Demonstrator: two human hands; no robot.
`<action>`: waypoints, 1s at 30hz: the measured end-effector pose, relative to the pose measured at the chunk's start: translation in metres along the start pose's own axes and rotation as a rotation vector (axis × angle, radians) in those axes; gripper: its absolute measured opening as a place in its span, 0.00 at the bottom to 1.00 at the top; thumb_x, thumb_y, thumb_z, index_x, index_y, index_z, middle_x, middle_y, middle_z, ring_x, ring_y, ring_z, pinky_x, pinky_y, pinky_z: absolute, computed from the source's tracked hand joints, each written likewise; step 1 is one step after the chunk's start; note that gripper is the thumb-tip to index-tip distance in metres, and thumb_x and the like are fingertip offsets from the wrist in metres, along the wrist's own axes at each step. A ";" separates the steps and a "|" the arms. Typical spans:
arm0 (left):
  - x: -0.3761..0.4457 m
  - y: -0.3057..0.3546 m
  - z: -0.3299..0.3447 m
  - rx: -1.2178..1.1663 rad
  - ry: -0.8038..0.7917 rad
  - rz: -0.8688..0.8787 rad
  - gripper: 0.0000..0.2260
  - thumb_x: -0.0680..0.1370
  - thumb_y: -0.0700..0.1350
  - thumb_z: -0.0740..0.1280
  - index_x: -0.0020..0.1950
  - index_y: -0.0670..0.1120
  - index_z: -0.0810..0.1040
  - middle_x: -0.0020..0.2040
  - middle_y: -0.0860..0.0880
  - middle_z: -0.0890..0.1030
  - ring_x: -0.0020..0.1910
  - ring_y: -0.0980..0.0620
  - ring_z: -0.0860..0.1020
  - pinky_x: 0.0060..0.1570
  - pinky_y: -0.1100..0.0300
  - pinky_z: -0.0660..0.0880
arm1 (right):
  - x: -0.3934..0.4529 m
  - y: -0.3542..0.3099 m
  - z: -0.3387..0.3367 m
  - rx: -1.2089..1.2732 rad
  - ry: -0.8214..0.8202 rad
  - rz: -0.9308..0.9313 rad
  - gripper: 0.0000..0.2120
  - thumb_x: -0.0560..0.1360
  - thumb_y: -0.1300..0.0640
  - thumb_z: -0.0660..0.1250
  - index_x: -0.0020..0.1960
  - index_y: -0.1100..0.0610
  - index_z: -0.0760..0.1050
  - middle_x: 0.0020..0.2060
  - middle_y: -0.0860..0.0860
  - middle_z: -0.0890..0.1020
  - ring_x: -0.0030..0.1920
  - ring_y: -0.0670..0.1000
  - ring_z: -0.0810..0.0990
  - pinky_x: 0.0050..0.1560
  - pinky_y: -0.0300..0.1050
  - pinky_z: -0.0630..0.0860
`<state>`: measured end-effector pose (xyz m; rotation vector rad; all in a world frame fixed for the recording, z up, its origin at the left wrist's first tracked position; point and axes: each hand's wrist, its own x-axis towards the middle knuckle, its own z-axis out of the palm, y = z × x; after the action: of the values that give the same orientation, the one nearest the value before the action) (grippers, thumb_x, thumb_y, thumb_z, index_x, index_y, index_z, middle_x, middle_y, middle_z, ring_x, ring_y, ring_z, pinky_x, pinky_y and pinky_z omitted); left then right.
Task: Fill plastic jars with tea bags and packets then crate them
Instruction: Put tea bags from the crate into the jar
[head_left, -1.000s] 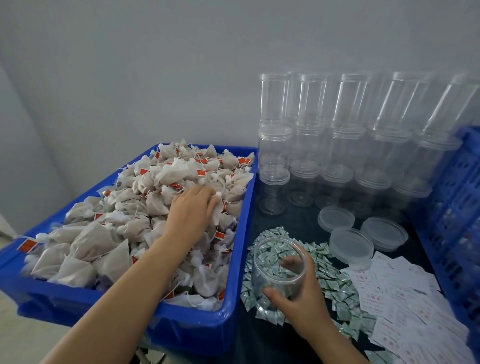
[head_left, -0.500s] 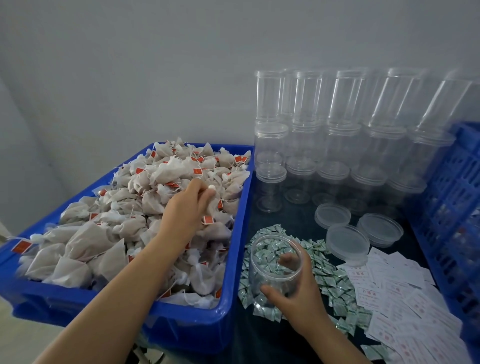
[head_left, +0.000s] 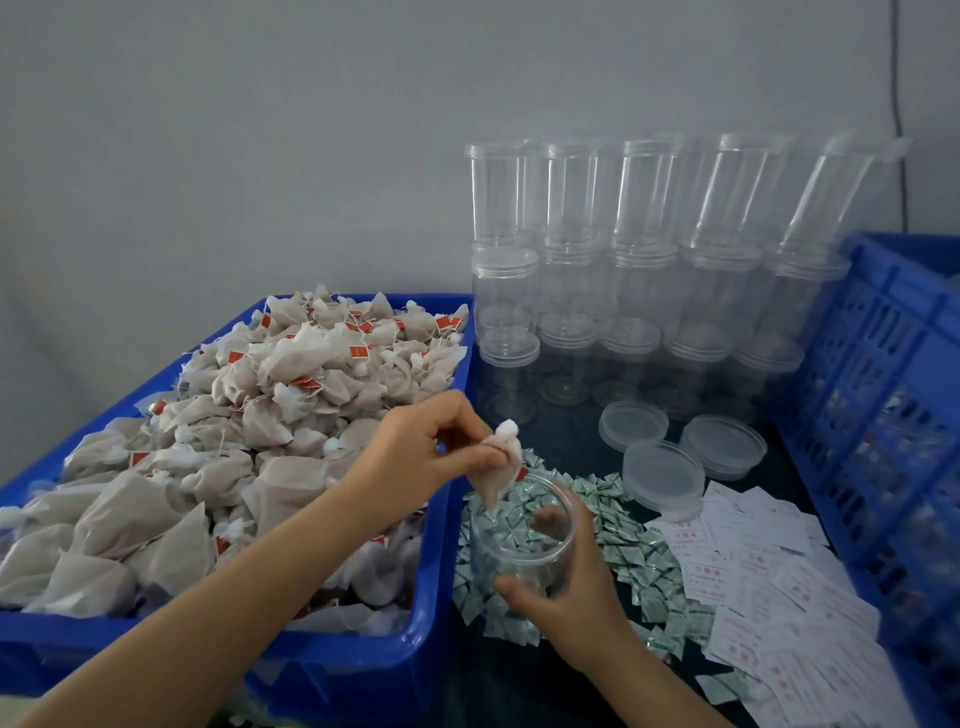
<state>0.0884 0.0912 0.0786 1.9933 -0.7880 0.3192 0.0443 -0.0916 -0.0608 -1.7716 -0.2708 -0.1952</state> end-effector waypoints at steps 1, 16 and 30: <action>0.001 0.003 0.003 0.022 -0.055 0.003 0.08 0.67 0.57 0.71 0.40 0.57 0.77 0.41 0.58 0.81 0.38 0.58 0.79 0.40 0.65 0.76 | 0.000 0.000 0.000 0.004 -0.001 -0.003 0.45 0.58 0.36 0.78 0.66 0.19 0.55 0.62 0.38 0.70 0.63 0.35 0.70 0.59 0.46 0.77; 0.024 0.025 0.043 0.677 -0.822 0.073 0.01 0.76 0.43 0.66 0.44 0.47 0.75 0.38 0.53 0.76 0.38 0.53 0.73 0.41 0.59 0.71 | 0.005 0.005 0.000 0.043 -0.005 -0.034 0.44 0.64 0.47 0.80 0.72 0.31 0.60 0.66 0.37 0.75 0.67 0.45 0.76 0.62 0.47 0.77; 0.031 0.018 0.057 0.627 -1.144 -0.079 0.11 0.81 0.43 0.59 0.57 0.42 0.79 0.51 0.48 0.79 0.41 0.56 0.71 0.45 0.63 0.64 | 0.004 0.001 0.002 -0.034 -0.029 -0.024 0.47 0.60 0.40 0.80 0.71 0.28 0.57 0.65 0.37 0.75 0.64 0.42 0.77 0.60 0.43 0.78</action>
<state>0.0955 0.0242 0.0761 2.7668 -1.3988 -0.8107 0.0487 -0.0897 -0.0614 -1.8065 -0.3110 -0.1920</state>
